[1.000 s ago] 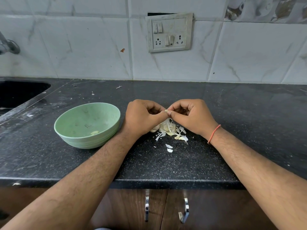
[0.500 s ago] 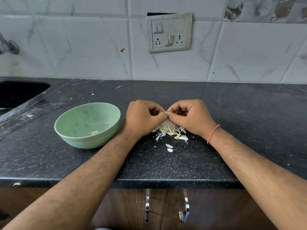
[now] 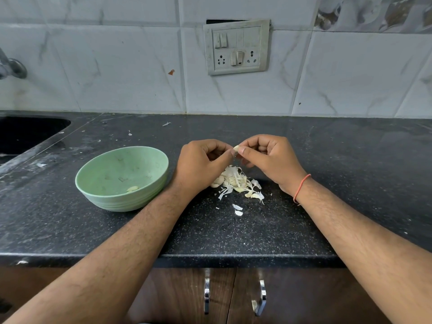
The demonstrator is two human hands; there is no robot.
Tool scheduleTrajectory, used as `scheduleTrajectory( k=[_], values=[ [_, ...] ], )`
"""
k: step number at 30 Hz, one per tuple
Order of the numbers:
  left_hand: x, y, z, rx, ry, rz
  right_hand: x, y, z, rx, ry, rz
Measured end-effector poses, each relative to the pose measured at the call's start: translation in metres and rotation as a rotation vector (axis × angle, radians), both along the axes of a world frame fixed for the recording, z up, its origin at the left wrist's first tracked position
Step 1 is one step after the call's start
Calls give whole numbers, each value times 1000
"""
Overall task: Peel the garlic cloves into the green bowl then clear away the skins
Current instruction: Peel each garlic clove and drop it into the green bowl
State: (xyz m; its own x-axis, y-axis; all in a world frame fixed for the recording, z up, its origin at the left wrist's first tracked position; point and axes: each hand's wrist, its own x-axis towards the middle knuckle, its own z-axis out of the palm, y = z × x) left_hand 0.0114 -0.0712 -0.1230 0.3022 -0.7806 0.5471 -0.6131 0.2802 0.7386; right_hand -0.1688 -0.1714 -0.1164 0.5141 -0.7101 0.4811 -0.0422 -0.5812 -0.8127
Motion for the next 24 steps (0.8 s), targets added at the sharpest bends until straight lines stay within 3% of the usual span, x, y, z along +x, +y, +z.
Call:
scheduleTrajectory(
  k=[3, 9, 18, 24],
  values=[
    [1, -2, -2, 6, 13, -23, 2, 1, 0, 13, 36, -4],
    [2, -5, -4, 39, -1, -58, 4, 5, -4, -202, 221, -54],
    [1, -4, -4, 34, 15, -106, 3, 0, -2, -119, 156, -8],
    [-2, 0, -4, -20, -7, -82, 5, 3, -3, -206, 133, -49]
  ],
)
